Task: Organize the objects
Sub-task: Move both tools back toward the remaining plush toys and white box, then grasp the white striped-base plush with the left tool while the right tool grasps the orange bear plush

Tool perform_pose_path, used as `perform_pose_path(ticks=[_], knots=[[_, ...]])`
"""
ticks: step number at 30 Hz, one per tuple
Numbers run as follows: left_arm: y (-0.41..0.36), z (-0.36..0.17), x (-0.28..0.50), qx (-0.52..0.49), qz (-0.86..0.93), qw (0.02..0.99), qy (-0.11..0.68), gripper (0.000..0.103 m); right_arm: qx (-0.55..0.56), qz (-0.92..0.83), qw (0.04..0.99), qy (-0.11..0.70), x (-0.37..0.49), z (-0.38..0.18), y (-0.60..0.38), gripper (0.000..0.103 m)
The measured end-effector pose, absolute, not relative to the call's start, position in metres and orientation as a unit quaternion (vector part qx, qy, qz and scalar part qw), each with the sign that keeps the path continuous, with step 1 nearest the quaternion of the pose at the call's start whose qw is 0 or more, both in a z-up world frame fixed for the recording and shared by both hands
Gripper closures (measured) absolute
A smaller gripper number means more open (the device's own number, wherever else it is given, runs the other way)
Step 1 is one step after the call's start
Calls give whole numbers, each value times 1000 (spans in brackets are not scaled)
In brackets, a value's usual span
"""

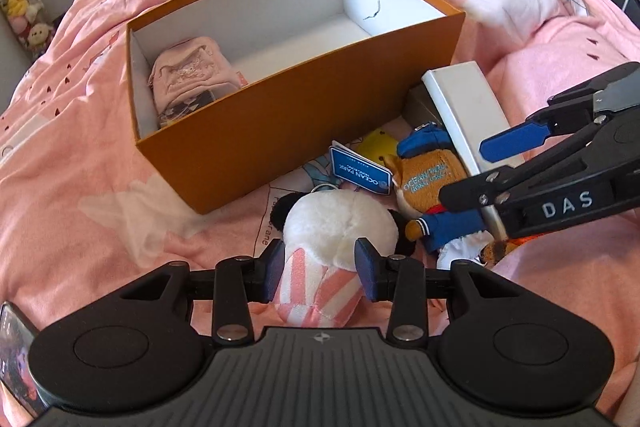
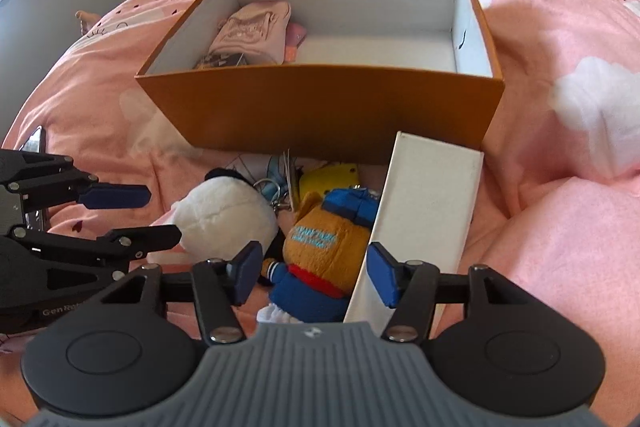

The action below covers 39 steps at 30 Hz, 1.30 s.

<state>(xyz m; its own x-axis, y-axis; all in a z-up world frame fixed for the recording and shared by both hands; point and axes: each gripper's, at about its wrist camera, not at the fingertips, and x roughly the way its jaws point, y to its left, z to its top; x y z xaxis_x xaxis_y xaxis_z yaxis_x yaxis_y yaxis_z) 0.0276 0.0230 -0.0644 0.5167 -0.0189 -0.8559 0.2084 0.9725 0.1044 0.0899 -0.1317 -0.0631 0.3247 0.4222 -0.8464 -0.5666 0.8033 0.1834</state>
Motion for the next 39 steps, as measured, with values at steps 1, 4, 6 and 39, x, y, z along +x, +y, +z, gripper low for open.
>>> perform_pose_path(ticks=[1,4,6,39], knots=[[19,-66,27,111,-74,865,484,54,-74,307,807,499,89,-65,-131,43],[1,-72,25,167,-93,860,472,51,-83,310,797,511,88,-71,-127,46],[-10,-77,25,201,-100,855,468,51,-85,310,792,519,89,-74,-127,47],[-9,-123,30,279,-44,835,472,40,-74,307,785,533,96,-81,-129,50]])
